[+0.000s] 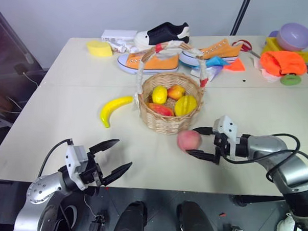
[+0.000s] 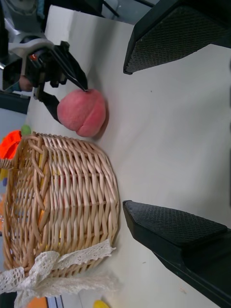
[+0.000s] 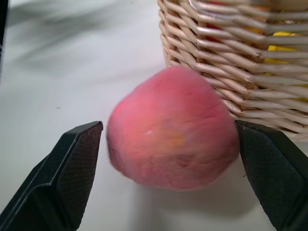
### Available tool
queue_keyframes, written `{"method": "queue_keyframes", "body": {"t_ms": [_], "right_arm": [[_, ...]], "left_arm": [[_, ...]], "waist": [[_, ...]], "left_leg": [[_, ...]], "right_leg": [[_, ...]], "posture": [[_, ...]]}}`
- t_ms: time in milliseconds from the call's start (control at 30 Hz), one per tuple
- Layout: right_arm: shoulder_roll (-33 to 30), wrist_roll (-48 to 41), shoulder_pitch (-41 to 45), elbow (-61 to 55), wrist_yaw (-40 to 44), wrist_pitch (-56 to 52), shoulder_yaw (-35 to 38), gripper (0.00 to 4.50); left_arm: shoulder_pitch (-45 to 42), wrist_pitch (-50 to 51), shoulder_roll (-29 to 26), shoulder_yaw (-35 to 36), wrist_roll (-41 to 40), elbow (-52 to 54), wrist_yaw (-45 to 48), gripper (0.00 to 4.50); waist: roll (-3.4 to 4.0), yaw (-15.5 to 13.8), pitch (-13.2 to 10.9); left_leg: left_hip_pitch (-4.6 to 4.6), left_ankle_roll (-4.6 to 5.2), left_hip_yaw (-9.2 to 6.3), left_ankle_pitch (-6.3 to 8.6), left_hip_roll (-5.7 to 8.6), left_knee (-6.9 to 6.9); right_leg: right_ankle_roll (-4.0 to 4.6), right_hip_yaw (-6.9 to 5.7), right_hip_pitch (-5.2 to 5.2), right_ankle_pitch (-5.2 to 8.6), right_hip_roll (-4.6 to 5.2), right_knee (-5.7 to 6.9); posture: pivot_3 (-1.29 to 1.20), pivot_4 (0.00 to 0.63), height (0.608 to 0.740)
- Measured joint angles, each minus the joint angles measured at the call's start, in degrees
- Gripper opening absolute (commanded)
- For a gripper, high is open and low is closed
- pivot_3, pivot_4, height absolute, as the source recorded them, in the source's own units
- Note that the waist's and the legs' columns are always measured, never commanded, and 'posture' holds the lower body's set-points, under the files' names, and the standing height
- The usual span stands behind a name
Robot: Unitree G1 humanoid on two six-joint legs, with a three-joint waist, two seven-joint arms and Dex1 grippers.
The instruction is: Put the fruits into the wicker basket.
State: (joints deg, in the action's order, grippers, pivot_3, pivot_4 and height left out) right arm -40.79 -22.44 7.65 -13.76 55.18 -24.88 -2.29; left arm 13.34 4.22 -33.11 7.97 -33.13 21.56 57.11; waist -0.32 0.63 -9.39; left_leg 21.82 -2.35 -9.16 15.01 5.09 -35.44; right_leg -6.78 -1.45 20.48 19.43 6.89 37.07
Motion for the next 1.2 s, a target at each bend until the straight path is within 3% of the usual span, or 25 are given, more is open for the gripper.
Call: {"method": "queue_keyframes", "body": {"t_ms": [267, 433, 567, 667, 833, 1000, 1200], "right_arm": [[1.6, 1.5, 1.5, 2.4, -0.3, 1.9, -1.2, 4.46], [1.9, 1.3, 1.9, 2.8, -0.2, 1.4, -1.2, 3.09], [1.3, -0.4, 0.6, 1.9, 0.5, 0.1, -0.1, 3.09], [-2.5, -2.7, -1.5, -1.0, 3.2, -1.7, 1.4, 3.09], [-5.6, -13.1, 0.8, -4.8, 5.7, -10.2, 7.4, 3.09], [3.4, -21.6, 17.6, -6.9, -2.7, -13.0, 11.4, 3.09], [11.3, -9.2, 22.8, 1.1, -11.7, -5.6, 2.6, 3.09]], "left_arm": [[0.6, 0.4, -1.9, 0.0, 0.0, 0.0, 2.5, 4.5], [1.0, 0.3, -2.0, 0.0, 0.0, 0.0, 2.7, 4.5], [1.6, 0.5, -2.0, -0.1, 0.0, 0.1, 2.7, 4.5], [1.6, 0.5, -2.0, -0.1, -0.1, 0.1, 3.0, 4.5], [1.1, 0.5, -1.9, 0.0, -0.1, 0.0, 3.0, 4.5], [-1.8, 0.5, -0.6, 0.5, -0.6, -0.6, 1.9, 4.5], [-2.7, 0.5, 0.1, 0.9, -0.8, -1.3, 0.1, 4.5]], "waist": [[0.0, 0.0, 0.0], [0.0, 0.0, 0.0], [0.01, -0.1, 0.0], [0.01, -0.2, 0.0], [0.03, 0.3, 0.0], [0.0, 0.2, 0.0], [-0.09, 0.0, 0.0]], "left_leg": [[-0.01, -0.03, -0.01, -0.02, 0.0, 0.0], [-0.01, 0.0, -0.02, 0.0, 0.0, 0.0], [0.01, 0.01, -0.02, 0.0, 0.0, 0.0], [0.04, 0.02, -0.02, 0.01, 0.02, -0.02], [0.05, 0.03, 0.01, 0.02, -0.06, -0.05], [0.03, 0.0, -0.02, 0.0, -0.13, -0.02], [0.33, -0.31, -0.15, -0.18, 0.02, -0.15]], "right_leg": [[0.0, 0.01, 0.0, 0.0, 0.0, 0.02], [0.0, 0.0, 0.0, 0.0, 0.0, 0.02], [0.0, 0.01, 0.0, 0.0, 0.0, 0.01], [0.0, 0.0, 0.01, 0.0, 0.02, -0.02], [0.06, 0.0, 0.05, -0.03, -0.04, 0.0], [0.11, -0.01, 0.05, -0.07, -0.1, 0.02], [0.1, -0.01, 0.22, -0.07, -0.03, 0.01]], "posture": [[0.0, 0.15, 0.74], [0.0, 0.15, 0.74], [0.0, 0.15, 0.74], [0.0, 0.15, 0.74], [0.0, 0.15, 0.74], [0.0, 0.15, 0.74], [0.0, 0.15, 0.74]]}}
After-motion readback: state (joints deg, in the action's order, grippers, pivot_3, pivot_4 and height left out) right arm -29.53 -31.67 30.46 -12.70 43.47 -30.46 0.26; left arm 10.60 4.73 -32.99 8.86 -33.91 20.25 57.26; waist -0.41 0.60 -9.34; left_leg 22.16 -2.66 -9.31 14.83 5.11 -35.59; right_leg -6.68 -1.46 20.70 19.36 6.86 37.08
